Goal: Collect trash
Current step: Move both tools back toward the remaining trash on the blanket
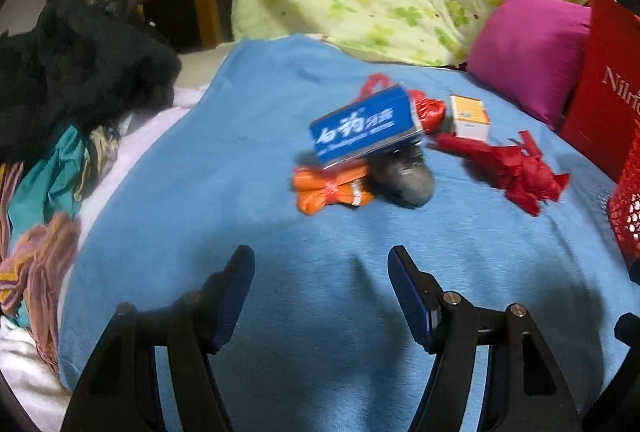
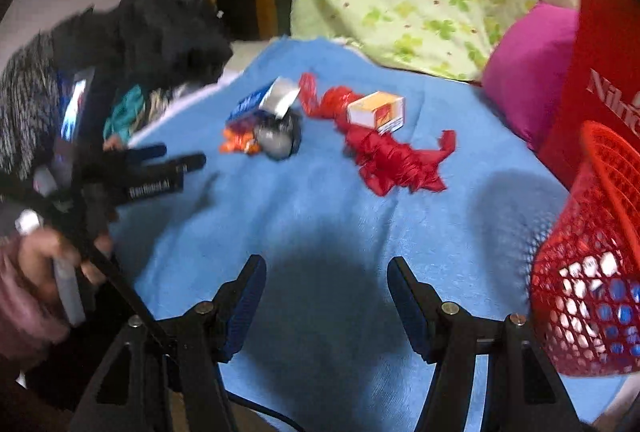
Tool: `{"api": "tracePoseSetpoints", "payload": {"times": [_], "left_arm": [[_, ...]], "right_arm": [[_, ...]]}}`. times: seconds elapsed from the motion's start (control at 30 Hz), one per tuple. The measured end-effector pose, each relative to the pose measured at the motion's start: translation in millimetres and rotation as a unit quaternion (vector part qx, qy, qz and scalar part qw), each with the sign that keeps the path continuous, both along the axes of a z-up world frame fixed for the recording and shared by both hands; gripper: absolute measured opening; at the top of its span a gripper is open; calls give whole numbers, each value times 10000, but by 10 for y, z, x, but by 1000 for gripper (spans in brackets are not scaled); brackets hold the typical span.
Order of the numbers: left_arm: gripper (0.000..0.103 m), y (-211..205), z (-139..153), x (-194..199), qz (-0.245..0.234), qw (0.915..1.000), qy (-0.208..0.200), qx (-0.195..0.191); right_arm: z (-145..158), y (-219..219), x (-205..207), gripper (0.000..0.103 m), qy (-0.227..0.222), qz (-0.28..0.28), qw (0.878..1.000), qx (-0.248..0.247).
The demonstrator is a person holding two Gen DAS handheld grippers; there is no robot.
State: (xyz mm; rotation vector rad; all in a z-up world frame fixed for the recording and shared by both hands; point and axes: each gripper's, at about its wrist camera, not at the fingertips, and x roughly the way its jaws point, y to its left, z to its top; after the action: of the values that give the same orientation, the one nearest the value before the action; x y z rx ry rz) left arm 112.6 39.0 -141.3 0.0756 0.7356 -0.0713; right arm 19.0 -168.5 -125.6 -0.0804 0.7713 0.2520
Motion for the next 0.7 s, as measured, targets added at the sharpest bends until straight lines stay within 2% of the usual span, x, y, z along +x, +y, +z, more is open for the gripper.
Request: {"api": "tracePoseSetpoints", "payload": {"times": [0.27,0.47,0.57,0.7], "left_arm": [[70,90,-86,107,131,9997,117,-172],[70,106,-77,249,76,9991,220,-354],[70,108,-12,371,17,9994,128,-331],[70,131,174,518,-153,9989,-341,-268]], "right_arm": [[-50,153,415,67,-212,364,9989,-185],[-87,31,724,67,-115,139,9996,209],[-98,-72,871,67,-79,-73,9993,351],[-66,-207,1062,67,-124,-359,9981,492]]}}
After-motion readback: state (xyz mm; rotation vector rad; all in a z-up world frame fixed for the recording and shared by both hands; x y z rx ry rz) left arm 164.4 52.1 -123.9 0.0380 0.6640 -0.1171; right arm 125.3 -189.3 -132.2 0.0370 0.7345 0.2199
